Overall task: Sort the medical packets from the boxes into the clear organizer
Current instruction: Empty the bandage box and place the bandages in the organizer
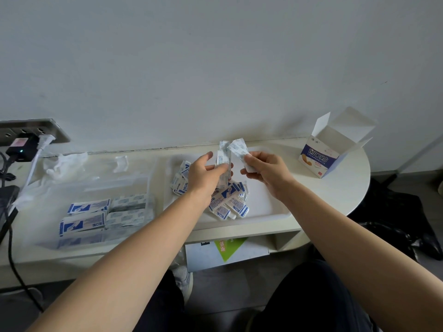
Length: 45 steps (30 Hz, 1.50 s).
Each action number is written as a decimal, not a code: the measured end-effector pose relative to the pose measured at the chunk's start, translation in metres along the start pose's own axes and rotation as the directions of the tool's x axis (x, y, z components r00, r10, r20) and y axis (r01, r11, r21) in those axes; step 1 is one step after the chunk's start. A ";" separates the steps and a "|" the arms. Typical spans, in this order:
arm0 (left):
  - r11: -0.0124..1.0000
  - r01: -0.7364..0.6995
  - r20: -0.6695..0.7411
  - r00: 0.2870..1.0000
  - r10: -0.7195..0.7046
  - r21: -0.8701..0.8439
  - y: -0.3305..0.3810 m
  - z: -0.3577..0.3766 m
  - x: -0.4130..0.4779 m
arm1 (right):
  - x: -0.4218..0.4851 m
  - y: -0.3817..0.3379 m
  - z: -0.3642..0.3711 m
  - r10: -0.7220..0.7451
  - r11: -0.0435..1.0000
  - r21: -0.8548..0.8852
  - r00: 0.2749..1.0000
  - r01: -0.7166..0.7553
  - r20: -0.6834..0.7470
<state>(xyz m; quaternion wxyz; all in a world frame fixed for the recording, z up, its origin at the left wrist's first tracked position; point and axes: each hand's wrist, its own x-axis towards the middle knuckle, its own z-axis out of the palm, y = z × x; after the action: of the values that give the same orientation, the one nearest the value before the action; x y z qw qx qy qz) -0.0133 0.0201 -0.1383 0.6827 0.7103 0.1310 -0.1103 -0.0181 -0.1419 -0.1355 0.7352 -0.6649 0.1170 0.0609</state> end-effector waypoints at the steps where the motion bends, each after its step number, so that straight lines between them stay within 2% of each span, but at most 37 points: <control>1: 1.000 0.015 0.008 1.000 -0.015 -0.010 0.000 0.001 0.000 | 0.000 0.000 0.000 0.005 1.000 0.013 1.000 -0.005 0.000; 4: 0.997 0.054 0.018 0.998 -0.053 -0.053 0.003 0.004 -0.003 | -0.002 0.002 0.002 0.000 1.000 -0.013 1.000 0.000 0.005; 8: 0.997 0.062 0.074 0.996 -0.059 -0.042 0.004 0.010 -0.004 | -0.001 0.004 0.006 -0.036 0.988 -0.147 0.999 0.037 0.008; 11: 0.999 0.030 0.130 0.991 -0.026 -0.028 0.004 0.016 -0.006 | -0.002 0.005 0.010 -0.089 0.961 -0.267 0.994 0.071 -0.055; 14: 0.992 0.082 0.117 0.991 -0.070 -0.099 0.002 0.025 -0.008 | -0.005 0.002 0.014 -0.129 0.941 -0.326 0.988 0.095 -0.084; 18: 0.968 0.133 0.068 0.990 -0.121 -0.214 0.008 0.041 -0.013 | -0.010 -0.001 0.020 -0.133 0.903 -0.414 0.991 0.115 -0.015; 21: 0.968 0.129 0.094 0.989 -0.111 -0.215 0.013 0.050 -0.015 | -0.012 -0.003 0.019 -0.114 0.898 -0.423 0.993 0.122 0.045; 23: 0.974 0.124 0.136 0.986 -0.099 -0.192 0.015 0.050 -0.015 | -0.008 -0.005 0.013 -0.138 0.857 -0.494 0.989 0.147 0.056; 24: 0.985 0.088 0.135 0.988 -0.069 -0.145 0.015 0.047 -0.012 | -0.004 -0.005 0.007 -0.184 0.801 -0.568 0.981 0.186 0.061; 26: 0.997 -0.072 0.068 0.995 0.069 0.038 0.011 0.038 -0.003 | 0.006 -0.007 -0.004 -0.302 0.590 -0.766 0.949 0.257 0.086; 28: 0.939 -0.220 0.003 0.974 0.228 0.264 0.005 0.027 0.009 | 0.015 -0.007 -0.012 -0.384 0.326 -0.906 0.914 0.269 0.134; 29: 0.890 -0.264 0.007 0.960 0.281 0.371 0.002 0.022 0.012 | 0.017 -0.007 -0.014 -0.391 0.228 -0.937 0.906 0.264 0.160; 30: 0.837 -0.289 0.033 0.950 0.310 0.464 0.000 0.019 0.016 | 0.019 -0.005 -0.015 -0.382 0.158 -0.953 0.906 0.257 0.181; 32: 0.741 -0.313 0.102 0.943 0.317 0.594 -0.003 0.017 0.020 | 0.021 0.001 -0.012 -0.350 0.091 -0.962 0.912 0.259 0.213; 34: 0.659 -0.325 0.145 0.939 0.313 0.678 -0.005 0.017 0.022 | 0.022 0.009 -0.007 -0.311 0.077 -0.962 0.923 0.263 0.227; 36: 0.620 -0.326 0.153 0.936 0.315 0.714 -0.008 0.019 0.026 | 0.024 0.015 -0.007 -0.277 0.096 -0.959 0.933 0.267 0.232; 41: 0.604 -0.315 0.121 0.933 0.340 0.732 -0.013 0.016 0.037 | 0.026 0.015 -0.024 -0.230 0.182 -0.960 0.959 0.212 0.168; 45: 0.610 -0.261 0.090 0.951 0.297 0.748 -0.018 0.013 0.042 | 0.031 0.014 -0.031 -0.184 0.230 -0.963 0.978 0.143 0.101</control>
<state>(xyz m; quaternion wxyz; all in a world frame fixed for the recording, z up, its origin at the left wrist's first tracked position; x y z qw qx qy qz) 0.0208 0.0091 -0.1696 0.3332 0.9420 -0.0237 -0.0316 0.0054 -0.1727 -0.1597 0.1743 -0.9842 -0.0023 0.0314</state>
